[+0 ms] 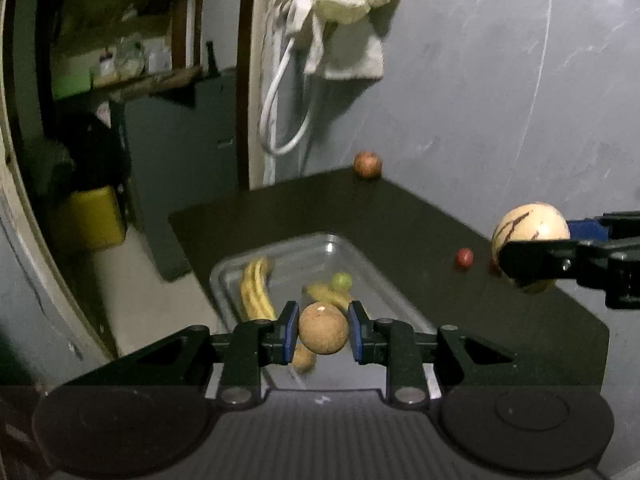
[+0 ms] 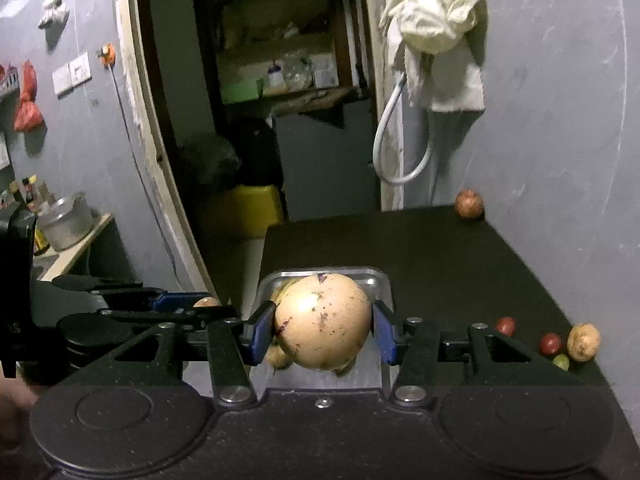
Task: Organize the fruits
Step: 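Carry the tan ball in the left gripper over the tray while the right carries the melon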
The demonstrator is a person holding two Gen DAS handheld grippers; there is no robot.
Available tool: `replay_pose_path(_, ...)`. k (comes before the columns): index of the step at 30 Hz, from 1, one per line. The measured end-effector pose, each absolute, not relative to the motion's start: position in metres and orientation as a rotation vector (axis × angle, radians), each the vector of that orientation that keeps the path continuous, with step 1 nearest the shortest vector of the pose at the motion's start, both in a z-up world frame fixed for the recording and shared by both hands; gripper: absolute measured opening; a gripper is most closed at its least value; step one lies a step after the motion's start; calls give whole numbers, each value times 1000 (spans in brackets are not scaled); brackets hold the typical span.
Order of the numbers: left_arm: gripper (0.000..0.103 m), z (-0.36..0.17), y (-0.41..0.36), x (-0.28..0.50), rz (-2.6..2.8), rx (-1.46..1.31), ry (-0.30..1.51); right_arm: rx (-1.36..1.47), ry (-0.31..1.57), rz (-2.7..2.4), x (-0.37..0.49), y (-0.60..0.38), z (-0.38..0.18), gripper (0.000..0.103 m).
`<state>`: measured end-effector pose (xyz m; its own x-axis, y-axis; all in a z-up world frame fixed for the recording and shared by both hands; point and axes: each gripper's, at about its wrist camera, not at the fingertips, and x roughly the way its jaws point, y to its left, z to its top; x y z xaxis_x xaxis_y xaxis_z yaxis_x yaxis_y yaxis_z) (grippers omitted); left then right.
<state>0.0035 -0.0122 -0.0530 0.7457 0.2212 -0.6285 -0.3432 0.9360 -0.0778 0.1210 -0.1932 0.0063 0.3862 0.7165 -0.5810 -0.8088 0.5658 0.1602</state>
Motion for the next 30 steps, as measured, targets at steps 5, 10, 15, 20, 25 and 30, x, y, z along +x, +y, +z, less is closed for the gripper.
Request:
replay_pose_path(5,28,-77,-12,-1,306,-223,714,-186,708,974,122,-187,-15,53)
replay_pose_path(10,28,-96,-7,7,307,-246,757,-212,764,959,131,-181,-36,53)
replay_pose_path(15,28,-111,-3,15,305,-260,794,-234,815,948,142,-174,-58,53)
replay_pose_path(20,28,-127,3,26,303,-268,832,-274,858,958,150,-162,-79,53)
replay_pose_path(25,28,-139,8,37,302,-276,858,-312,891,969,161,-148,-97,53)
replay_pose_path(30,28,-147,11,45,300,-281,871,-358,906,982,171,-133,-112,53)
